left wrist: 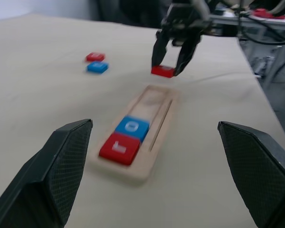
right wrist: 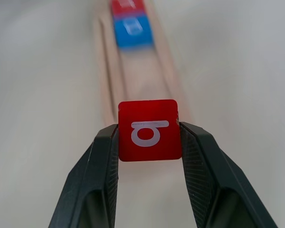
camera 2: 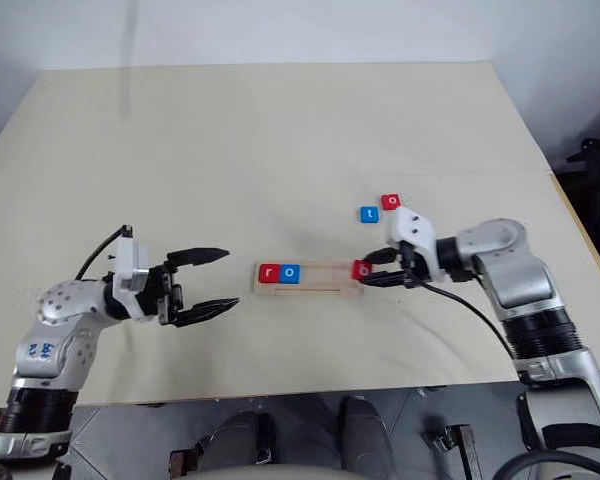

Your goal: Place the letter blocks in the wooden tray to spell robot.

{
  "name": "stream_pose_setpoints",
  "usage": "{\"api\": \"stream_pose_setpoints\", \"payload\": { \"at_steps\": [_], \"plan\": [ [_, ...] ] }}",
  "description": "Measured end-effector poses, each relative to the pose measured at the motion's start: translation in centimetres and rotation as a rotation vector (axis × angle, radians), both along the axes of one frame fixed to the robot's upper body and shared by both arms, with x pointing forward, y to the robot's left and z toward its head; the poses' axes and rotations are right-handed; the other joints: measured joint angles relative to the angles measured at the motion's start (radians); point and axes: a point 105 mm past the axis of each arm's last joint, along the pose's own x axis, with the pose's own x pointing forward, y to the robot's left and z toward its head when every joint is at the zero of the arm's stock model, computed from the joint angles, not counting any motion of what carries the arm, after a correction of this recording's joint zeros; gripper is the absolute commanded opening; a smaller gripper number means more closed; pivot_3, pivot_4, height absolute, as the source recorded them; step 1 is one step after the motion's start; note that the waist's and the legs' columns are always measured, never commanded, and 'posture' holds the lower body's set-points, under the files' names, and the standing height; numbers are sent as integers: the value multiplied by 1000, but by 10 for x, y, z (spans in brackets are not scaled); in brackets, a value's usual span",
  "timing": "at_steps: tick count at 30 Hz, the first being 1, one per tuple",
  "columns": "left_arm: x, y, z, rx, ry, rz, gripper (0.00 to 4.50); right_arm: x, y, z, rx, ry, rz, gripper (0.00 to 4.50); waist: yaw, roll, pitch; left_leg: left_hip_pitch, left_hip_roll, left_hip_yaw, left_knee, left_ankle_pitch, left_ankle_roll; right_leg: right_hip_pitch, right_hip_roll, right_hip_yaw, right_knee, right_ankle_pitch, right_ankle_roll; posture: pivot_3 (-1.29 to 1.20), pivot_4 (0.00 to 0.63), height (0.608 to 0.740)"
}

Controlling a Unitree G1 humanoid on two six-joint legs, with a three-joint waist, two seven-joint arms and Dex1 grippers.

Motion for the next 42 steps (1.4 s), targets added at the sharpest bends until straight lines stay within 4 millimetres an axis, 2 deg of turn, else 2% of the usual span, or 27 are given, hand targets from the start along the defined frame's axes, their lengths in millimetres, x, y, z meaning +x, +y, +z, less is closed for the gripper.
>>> {"api": "stream_pose_setpoints", "payload": {
  "at_steps": [3, 5, 13, 28, 36, 37, 42],
  "plan": [
    [-1, 4, -3, 2, 9, 25, 4500, -5, 23, 0, 6, 12, 26, 1464, 8, 0, 0, 0, -1, 0, 0, 0, 0, 0, -1, 0, -1, 0, 0, 0, 150, 740],
    [-1, 4, -2, 2, 5, 29, 4500, -5, 29, -2, 1, 16, 33, 1464, 13, 0, 0, 0, -1, 0, 0, 0, 0, 0, 0, 0, -1, 0, 0, 0, 150, 740],
    [-4, 2, 0, 5, -11, 35, 4500, 11, 36, -6, -56, -61, 22, 1464, 13, 0, 0, 0, 0, 0, 0, 0, 0, 0, 0, 0, 0, 0, 0, 0, 150, 740],
    [-9, 0, -3, 4, -3, 64, 4500, 12, 49, -10, -57, -63, 63, 1464, -4, 0, 0, 0, 0, 0, 0, 0, 0, 0, 0, 0, 0, 0, 0, 0, 150, 740],
    [-10, -3, 0, 0, -18, 61, 4500, 15, 50, -17, -61, -49, 49, 4260, -5, 0, 0, 0, 0, 0, 0, 0, 0, 0, 0, 0, 0, 0, 0, 0, 150, 740],
    [-10, -3, 0, -2, -17, 63, 4500, 15, 50, -17, -60, -49, 50, 4460, -5, 0, 0, 0, 0, 0, 0, 0, 0, 0, 0, 0, 0, 0, 0, 0, 150, 740],
    [-11, -3, -2, -3, -8, 63, 4500, 12, 45, -10, -61, -62, 58, 4460, -4, 0, 0, 0, 0, 0, 0, 0, 0, 0, 0, 0, 0, 0, 0, 0, 150, 740]
  ]
}}
